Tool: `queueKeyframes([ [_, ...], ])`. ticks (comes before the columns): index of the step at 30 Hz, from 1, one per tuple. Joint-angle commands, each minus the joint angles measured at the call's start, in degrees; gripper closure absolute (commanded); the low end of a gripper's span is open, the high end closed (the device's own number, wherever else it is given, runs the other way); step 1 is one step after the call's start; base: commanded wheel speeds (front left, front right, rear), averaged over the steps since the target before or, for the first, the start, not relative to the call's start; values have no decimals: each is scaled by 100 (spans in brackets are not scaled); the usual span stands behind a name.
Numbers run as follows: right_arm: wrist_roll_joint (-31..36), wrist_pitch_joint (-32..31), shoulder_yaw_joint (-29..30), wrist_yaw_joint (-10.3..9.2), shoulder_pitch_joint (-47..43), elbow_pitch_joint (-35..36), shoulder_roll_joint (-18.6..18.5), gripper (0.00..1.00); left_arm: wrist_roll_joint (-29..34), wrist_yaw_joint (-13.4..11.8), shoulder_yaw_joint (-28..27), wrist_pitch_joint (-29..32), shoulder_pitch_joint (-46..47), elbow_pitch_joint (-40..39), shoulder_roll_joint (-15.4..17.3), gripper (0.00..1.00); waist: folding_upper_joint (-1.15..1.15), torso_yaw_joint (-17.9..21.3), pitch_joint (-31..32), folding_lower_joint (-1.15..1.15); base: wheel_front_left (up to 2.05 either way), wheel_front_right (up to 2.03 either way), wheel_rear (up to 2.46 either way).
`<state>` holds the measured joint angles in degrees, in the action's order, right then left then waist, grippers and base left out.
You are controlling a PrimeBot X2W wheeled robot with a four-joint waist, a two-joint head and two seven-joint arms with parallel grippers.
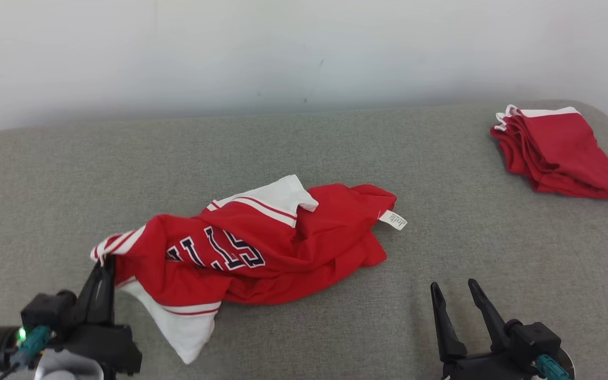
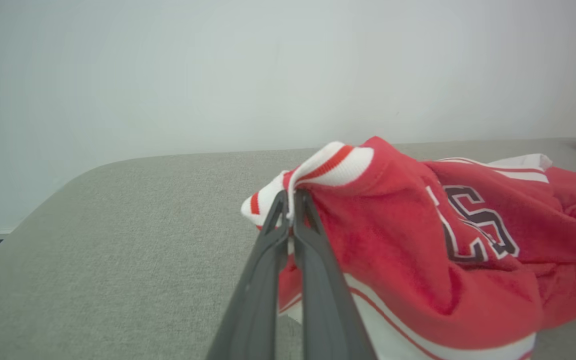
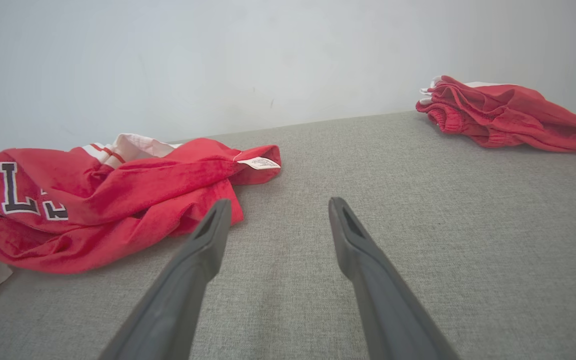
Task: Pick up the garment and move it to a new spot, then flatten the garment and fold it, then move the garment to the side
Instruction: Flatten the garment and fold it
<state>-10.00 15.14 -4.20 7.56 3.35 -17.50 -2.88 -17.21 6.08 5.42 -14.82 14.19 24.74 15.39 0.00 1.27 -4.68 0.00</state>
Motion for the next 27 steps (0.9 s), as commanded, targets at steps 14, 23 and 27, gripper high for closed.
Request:
queueKeyframes([
  [14,-77,5,47,-13,-10,-46,4,0,31,71,-51,-40,377,683,-67,0,0,86,-27,0,0,0,0],
  [23,-21,5,128,-13,-70,26,4,0,241,-44,-559,-30,-461,-74,-317,0,0,-224,10,0,0,0,0],
  [27,-26,5,117,-13,-71,30,6,0,269,-37,-706,-30,-725,-141,-434,0,0,-327,-4,0,0,0,0],
])
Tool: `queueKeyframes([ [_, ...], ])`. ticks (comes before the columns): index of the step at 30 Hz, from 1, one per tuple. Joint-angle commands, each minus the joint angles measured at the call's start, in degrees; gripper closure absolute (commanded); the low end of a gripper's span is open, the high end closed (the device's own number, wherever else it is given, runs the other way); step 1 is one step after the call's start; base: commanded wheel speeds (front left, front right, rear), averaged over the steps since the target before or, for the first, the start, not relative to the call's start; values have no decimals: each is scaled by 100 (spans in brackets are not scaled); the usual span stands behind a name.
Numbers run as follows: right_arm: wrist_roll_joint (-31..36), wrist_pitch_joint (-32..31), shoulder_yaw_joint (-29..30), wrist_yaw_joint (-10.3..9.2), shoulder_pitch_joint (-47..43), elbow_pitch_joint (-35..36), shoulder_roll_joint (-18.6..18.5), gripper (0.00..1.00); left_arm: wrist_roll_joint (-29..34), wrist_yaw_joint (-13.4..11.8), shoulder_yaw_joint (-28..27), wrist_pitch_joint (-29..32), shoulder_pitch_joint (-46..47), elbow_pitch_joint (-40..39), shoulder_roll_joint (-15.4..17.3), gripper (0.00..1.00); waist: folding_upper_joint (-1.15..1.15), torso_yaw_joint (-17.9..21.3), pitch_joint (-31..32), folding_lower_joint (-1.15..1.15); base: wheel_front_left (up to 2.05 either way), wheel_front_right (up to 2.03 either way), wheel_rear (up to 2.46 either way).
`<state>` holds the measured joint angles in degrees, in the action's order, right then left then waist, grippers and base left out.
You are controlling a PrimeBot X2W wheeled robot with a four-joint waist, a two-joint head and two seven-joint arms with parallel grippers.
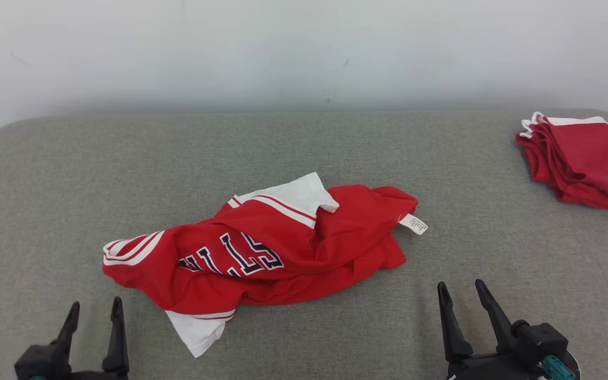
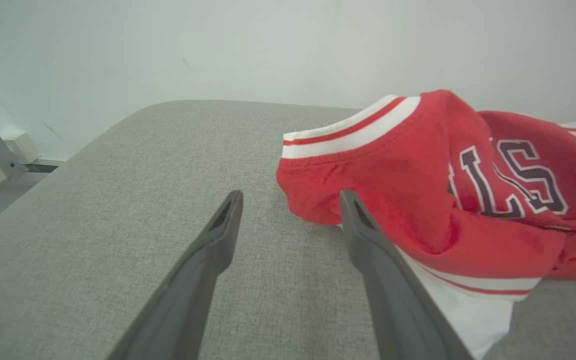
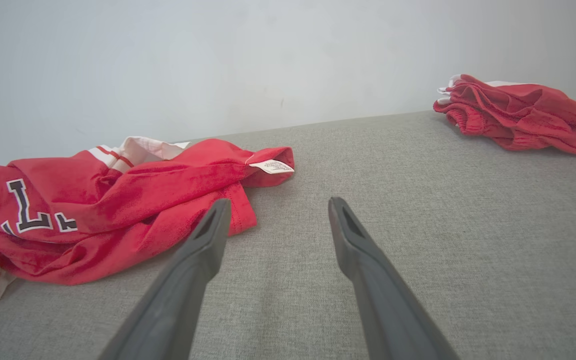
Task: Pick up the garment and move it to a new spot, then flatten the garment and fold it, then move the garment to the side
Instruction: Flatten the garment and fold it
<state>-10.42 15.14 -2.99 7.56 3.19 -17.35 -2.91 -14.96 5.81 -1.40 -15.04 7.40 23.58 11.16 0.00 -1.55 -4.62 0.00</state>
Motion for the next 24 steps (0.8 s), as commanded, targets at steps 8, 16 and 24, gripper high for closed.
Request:
queueKeyframes([
  [8,-13,5,-48,-13,45,-23,7,0,182,86,231,-8,-231,190,-319,0,0,-34,-69,0,0,0,0],
  [16,-10,5,-50,-13,113,-48,6,0,202,167,664,-9,87,795,-419,0,0,169,-168,0,0,0,0],
  [24,12,5,-45,-13,66,-61,7,0,239,163,844,-9,311,1357,-390,19,0,290,-147,0,0,0,0],
])
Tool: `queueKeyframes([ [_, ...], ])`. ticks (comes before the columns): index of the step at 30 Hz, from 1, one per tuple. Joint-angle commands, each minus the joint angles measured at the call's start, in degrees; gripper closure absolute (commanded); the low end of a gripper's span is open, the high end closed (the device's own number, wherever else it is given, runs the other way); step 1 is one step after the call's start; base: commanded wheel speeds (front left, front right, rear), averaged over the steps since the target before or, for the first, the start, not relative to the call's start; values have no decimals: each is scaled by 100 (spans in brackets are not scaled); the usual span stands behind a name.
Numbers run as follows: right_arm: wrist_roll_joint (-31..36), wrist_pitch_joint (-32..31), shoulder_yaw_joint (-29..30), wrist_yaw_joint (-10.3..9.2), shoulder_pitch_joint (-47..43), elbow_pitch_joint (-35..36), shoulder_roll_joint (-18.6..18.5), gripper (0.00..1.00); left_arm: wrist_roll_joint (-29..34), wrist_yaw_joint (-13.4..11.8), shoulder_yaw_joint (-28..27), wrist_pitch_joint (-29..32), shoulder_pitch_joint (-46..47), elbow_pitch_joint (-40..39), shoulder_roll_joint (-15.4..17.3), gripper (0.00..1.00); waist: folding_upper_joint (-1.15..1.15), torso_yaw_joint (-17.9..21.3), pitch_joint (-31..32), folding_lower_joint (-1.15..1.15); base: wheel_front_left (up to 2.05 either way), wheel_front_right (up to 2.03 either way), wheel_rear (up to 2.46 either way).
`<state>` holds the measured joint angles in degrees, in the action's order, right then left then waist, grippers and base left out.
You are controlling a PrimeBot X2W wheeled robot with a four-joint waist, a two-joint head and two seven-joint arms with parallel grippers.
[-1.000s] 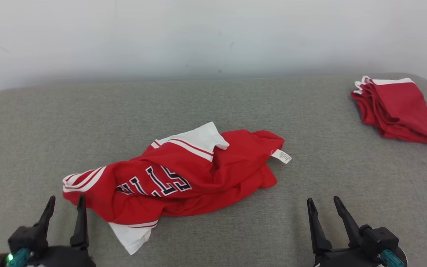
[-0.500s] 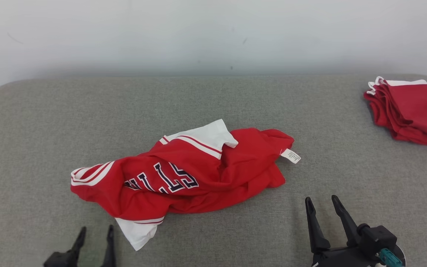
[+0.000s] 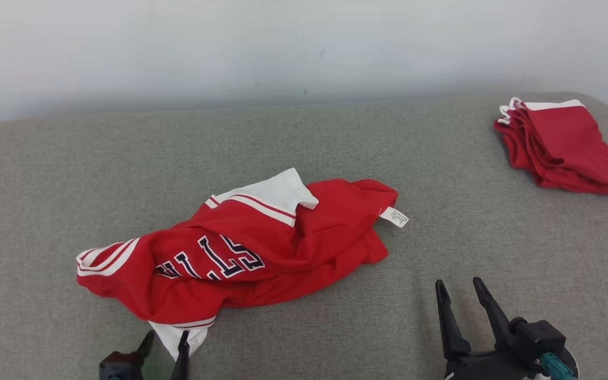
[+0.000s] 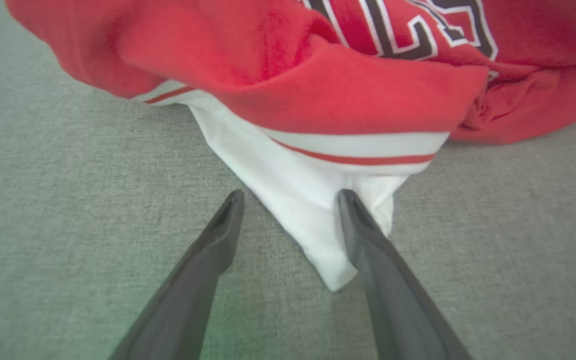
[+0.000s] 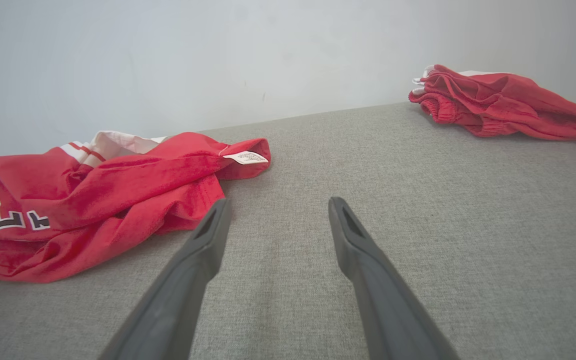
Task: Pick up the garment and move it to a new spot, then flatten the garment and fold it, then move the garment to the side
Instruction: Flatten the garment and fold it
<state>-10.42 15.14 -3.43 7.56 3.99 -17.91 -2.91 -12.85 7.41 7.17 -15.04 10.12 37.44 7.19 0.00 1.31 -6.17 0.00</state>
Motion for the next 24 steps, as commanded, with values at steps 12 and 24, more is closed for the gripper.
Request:
queueKeyframes([
  [12,-38,5,68,-13,-276,-5,8,0,-84,6,220,-9,-363,-550,61,100,0,-347,383,0,0,0,0],
  [24,-113,5,104,-13,-401,41,6,0,-96,-144,593,525,-1718,-2187,35,100,0,-756,392,0,0,0,0],
])
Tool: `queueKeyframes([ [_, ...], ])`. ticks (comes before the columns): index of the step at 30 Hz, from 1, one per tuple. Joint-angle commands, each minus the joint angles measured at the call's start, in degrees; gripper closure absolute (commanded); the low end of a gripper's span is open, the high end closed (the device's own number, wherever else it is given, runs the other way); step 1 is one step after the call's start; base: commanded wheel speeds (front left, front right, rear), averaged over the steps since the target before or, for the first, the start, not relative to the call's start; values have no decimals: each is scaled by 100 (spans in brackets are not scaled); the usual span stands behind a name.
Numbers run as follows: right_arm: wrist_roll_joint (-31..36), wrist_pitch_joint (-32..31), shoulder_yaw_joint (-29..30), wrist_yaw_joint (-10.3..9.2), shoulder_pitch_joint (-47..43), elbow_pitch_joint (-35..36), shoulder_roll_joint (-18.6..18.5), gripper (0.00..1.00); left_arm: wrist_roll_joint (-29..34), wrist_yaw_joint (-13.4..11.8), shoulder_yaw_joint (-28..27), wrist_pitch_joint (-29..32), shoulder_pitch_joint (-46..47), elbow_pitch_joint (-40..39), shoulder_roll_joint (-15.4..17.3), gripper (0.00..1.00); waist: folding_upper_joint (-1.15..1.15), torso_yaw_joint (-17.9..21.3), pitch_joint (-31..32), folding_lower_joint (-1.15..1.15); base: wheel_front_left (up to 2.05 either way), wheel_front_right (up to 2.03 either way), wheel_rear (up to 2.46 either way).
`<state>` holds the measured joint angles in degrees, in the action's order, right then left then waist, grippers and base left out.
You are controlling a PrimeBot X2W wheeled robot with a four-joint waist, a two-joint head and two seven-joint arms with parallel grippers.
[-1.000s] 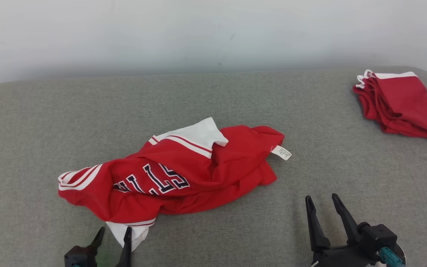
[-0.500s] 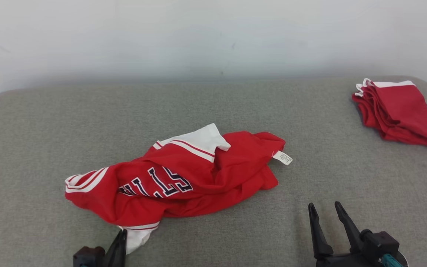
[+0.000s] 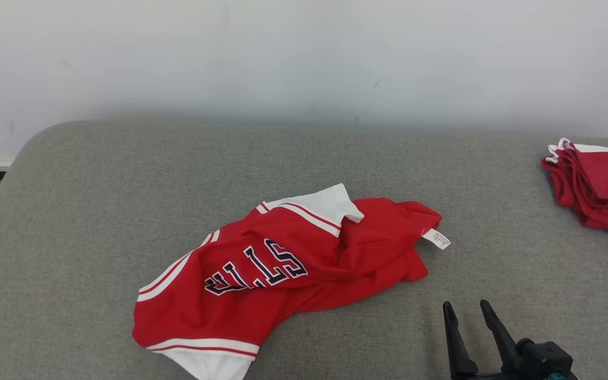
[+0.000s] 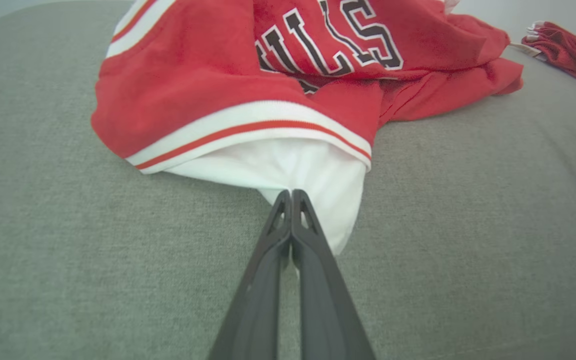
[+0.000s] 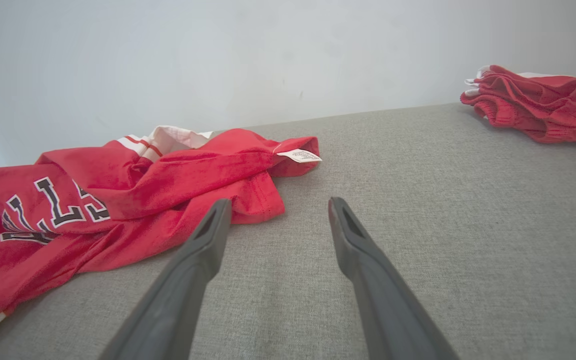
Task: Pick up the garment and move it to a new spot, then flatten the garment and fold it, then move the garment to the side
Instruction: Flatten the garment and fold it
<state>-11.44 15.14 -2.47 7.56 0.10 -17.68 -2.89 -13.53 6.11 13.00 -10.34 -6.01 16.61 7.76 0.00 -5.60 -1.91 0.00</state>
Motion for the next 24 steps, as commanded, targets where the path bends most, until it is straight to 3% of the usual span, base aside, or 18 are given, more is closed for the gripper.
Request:
queueKeyframes([
  [1,-4,5,8,-13,-5,23,5,0,-52,-22,49,151,-203,-159,-33,100,0,-80,-47,0,0,0,0],
  [8,53,5,33,-13,62,-10,5,0,-182,-6,252,486,-482,-318,-96,100,0,-105,-76,0,0,0,0],
  [10,74,5,42,-13,58,-18,6,0,-196,-47,217,376,-408,-364,-107,16,0,-109,-62,0,0,0,0],
  [11,79,5,45,-13,54,-20,6,0,-200,-70,187,309,-360,-406,-101,0,0,-107,-54,0,0,0,0],
  [24,39,5,23,-13,4,-28,4,0,-302,-349,-511,76,-9,-696,420,0,0,51,-4,0,0,0,0],
])
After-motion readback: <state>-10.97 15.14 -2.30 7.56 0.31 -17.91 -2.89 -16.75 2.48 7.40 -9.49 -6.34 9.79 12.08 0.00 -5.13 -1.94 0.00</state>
